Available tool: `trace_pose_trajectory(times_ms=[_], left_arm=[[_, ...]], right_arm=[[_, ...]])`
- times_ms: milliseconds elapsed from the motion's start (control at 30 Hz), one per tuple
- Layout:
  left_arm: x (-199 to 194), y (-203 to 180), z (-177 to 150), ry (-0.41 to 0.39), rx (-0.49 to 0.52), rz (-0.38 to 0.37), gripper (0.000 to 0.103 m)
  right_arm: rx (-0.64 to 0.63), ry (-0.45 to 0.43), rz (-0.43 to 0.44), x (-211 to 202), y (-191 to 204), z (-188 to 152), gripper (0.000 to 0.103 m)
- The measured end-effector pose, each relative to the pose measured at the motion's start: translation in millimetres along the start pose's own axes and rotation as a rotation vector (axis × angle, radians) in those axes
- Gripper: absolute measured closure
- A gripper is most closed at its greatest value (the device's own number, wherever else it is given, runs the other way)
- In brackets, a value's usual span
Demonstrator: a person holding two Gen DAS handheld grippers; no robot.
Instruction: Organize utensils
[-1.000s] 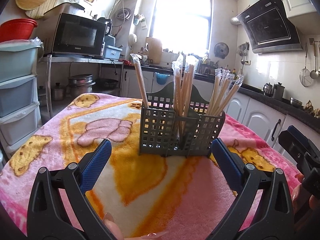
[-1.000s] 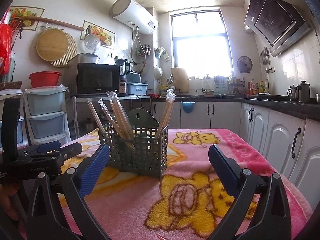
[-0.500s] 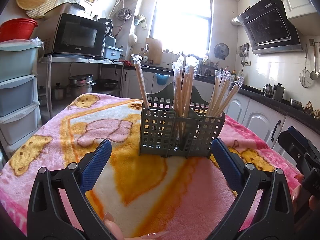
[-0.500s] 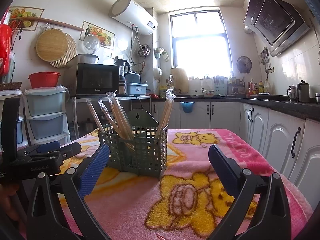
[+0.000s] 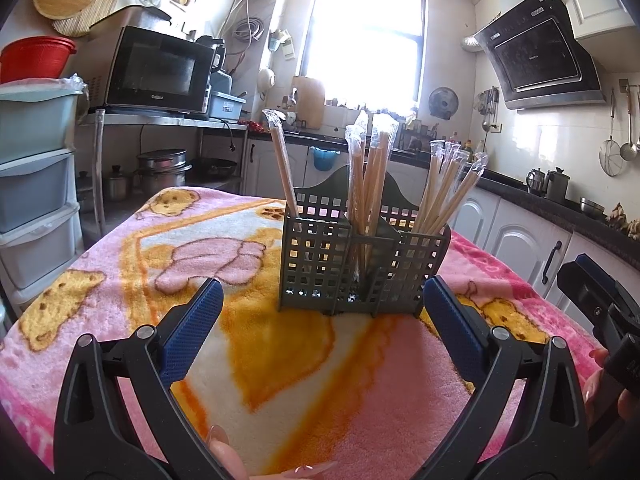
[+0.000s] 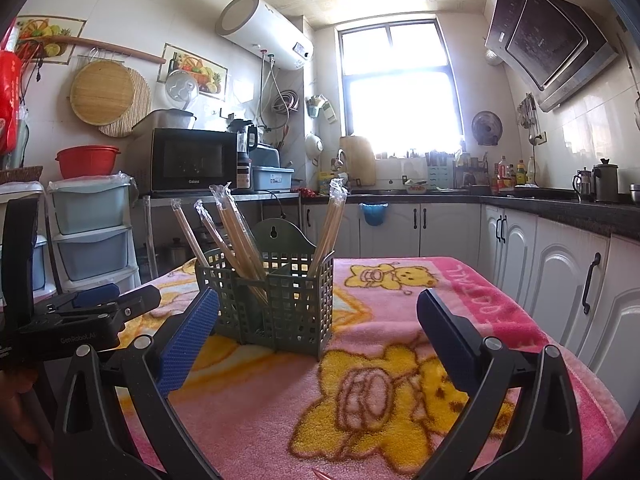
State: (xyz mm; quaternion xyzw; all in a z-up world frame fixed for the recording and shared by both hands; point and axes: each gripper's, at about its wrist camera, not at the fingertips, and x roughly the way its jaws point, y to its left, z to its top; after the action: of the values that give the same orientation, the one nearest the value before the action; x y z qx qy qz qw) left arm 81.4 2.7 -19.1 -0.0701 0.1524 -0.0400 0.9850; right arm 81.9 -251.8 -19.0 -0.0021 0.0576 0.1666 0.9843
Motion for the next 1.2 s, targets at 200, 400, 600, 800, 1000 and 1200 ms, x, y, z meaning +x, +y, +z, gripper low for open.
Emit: trace_pose_trajectory(times_ms=[200, 400, 600, 800, 1000, 1200], left_arm=[[0.1, 0.0, 0.1, 0.001, -0.001, 0.001, 0.01], [0.0, 0.2, 0.0, 0.0, 0.0, 0.0, 0.01], [-0.2, 0.1, -0.2, -0.001, -0.001, -0.001, 0.01], [2.7, 2.3, -0.1, 0.014, -0.013, -0.001, 0.01], [9.4, 3.9, -1.6, 0.05, -0.018, 0.039, 0.01], [15.9, 21.2, 6.2, 0.132, -0.085, 0.072, 0.01]], right_arm=[[0.001, -0.001, -0.002, -0.2, 0.0, 0.0, 0.006], [0.001, -0.002, -0.001, -0.2, 0.1, -0.1, 0.006], [0.002, 0.0, -0.001, 0.0, -0.2, -0.1, 0.006], [0.0, -0.002, -0.008, -0.5, -0.1, -0.2, 0.006], [0.0, 0.0, -0.016, -2.1, -0.8, -0.7, 0.006], [0.059, 0.039, -0.043, 0.7, -15.0, 7.8, 0.007]])
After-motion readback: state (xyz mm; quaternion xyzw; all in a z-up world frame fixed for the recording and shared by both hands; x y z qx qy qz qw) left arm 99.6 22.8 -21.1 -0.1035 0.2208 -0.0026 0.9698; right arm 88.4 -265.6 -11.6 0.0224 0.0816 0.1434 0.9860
